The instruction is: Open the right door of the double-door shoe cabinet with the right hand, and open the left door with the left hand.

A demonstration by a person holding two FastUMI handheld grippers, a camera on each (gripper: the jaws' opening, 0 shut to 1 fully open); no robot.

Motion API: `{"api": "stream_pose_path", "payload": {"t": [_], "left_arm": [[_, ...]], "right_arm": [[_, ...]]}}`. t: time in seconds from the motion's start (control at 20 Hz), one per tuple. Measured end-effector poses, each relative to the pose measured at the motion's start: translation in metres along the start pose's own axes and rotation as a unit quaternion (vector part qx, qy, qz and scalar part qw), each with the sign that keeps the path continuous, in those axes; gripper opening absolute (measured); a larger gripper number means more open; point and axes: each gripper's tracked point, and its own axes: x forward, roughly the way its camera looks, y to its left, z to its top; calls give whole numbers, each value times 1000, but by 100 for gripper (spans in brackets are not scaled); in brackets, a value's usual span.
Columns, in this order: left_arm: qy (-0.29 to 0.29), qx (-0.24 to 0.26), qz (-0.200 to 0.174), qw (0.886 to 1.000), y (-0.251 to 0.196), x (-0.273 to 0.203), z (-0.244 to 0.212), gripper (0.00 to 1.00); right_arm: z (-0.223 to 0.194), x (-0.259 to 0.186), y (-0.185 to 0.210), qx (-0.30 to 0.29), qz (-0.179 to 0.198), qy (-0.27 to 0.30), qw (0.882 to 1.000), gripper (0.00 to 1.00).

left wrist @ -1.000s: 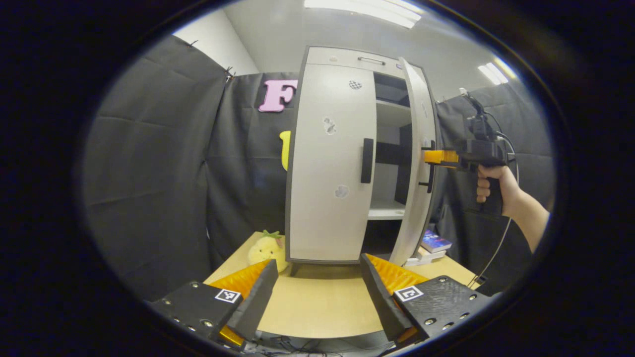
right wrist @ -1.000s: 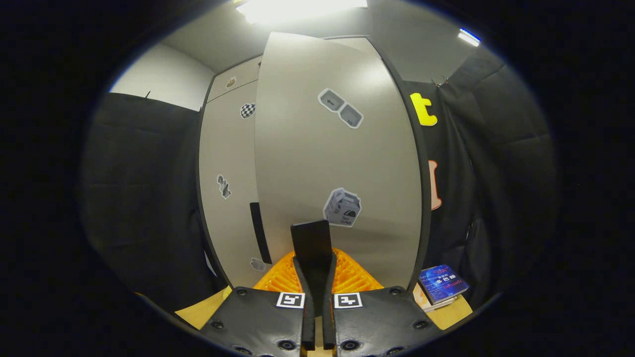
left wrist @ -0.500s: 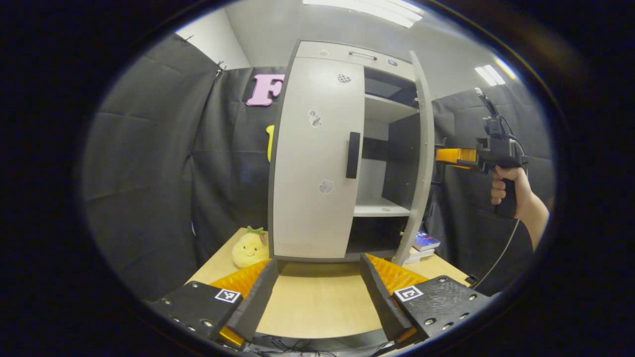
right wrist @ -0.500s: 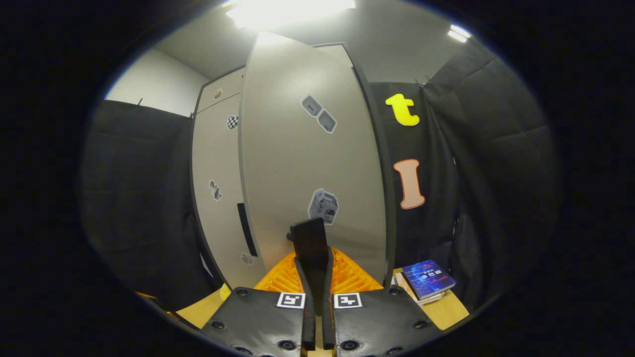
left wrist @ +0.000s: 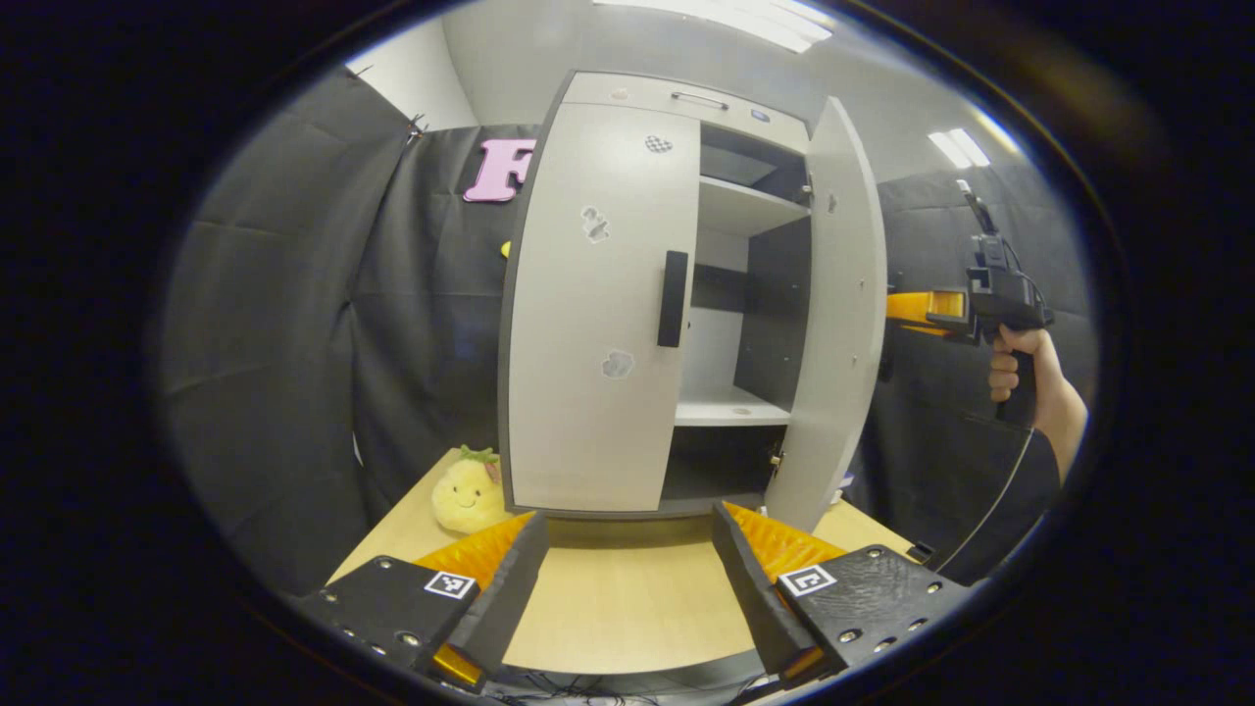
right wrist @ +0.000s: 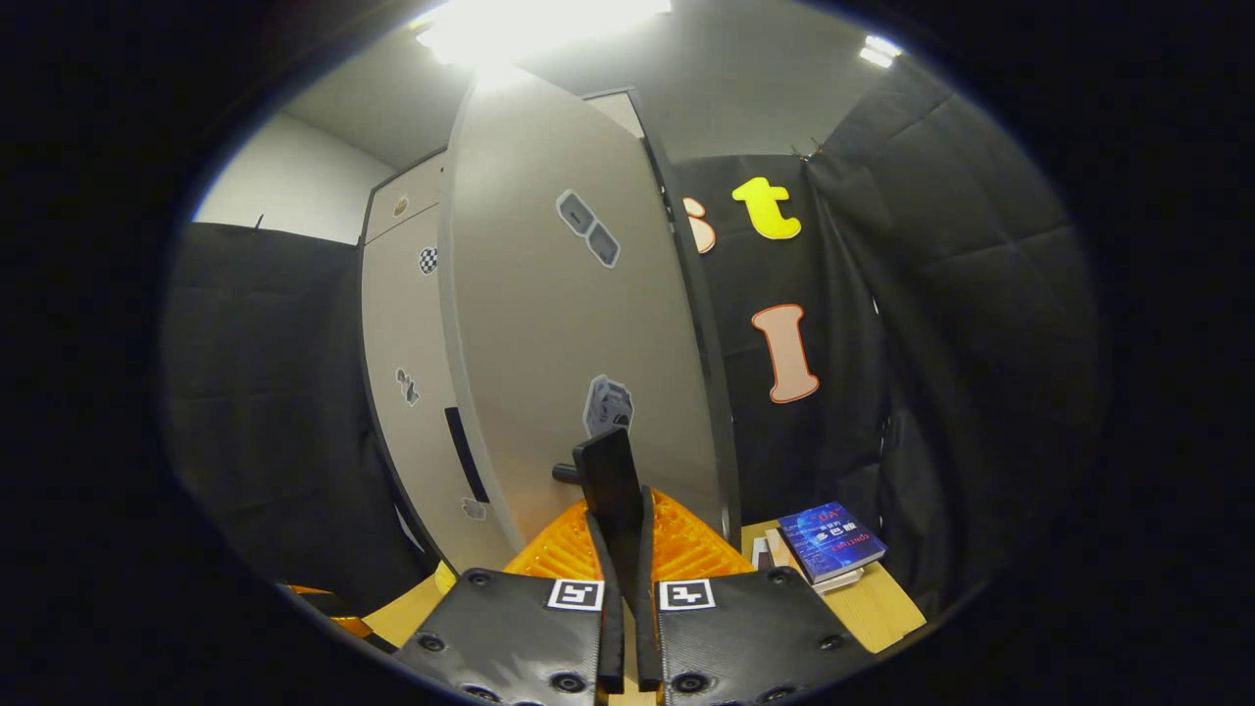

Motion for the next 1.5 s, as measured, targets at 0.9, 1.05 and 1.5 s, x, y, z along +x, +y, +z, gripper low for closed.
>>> {"api": "stream_pose_path", "payload": {"t": [0.9,1.05,1.5], "left_arm": [[-18,-12,9,1000,24,15,20,96],[-16,-7,8,1000,25,9,18,96],[-13,27,32,999,55,31,25,96]], "right_arm": [[20,-10,-83,37,-26,-23,999,5],[19,-11,-80,44,-34,-27,998,5],[-21,-57,-105,53,-64,22,996,14]]}}
